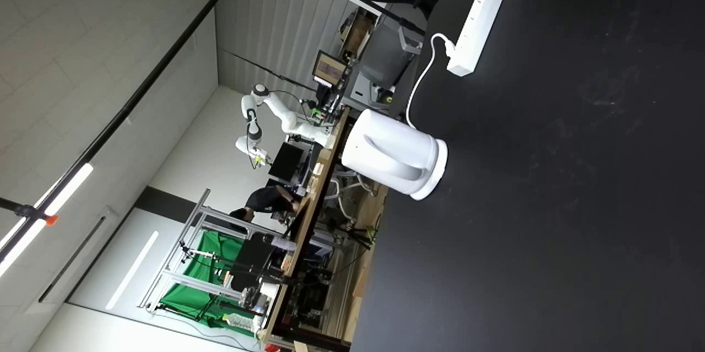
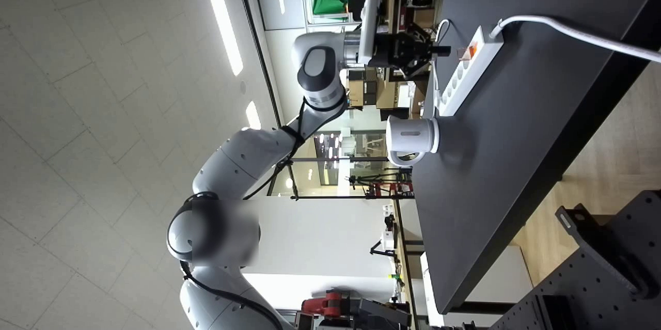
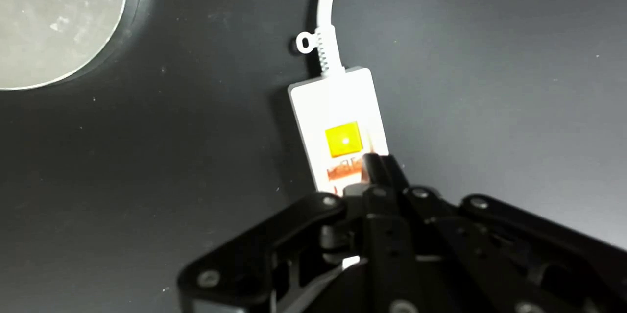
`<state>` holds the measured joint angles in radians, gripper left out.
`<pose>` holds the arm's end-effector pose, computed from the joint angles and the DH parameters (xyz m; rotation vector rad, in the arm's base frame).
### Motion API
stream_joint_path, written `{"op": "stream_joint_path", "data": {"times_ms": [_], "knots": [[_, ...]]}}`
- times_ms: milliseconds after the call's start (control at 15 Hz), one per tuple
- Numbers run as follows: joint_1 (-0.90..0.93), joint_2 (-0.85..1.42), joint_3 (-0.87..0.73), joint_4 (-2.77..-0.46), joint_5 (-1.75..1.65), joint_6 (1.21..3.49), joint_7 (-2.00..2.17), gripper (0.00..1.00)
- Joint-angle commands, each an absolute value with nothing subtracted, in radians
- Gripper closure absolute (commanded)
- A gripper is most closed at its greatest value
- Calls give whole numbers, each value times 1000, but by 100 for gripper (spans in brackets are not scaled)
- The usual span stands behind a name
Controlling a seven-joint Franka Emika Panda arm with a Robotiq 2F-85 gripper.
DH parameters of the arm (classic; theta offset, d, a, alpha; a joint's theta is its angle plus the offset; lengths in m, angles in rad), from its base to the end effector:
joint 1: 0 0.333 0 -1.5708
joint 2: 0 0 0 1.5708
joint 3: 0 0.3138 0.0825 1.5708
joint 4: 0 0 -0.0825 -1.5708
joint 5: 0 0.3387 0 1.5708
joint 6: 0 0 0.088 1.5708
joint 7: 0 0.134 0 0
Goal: Press the big switch on the adapter
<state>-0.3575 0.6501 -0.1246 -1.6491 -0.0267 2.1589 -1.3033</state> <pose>0.5630 -0.2875 0.2268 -2.8077 -1.2836 0.2500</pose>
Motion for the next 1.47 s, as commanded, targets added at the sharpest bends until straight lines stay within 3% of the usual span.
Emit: {"op": "stream_joint_path", "data": {"times_ms": [0,867,1400], "knots": [[-375,652,-109,-1648,-50,2169,-1351,100],[-368,682,-86,-1694,-47,2338,-1404,100],[-373,634,-89,-1714,-36,2271,-1394,100]]}}
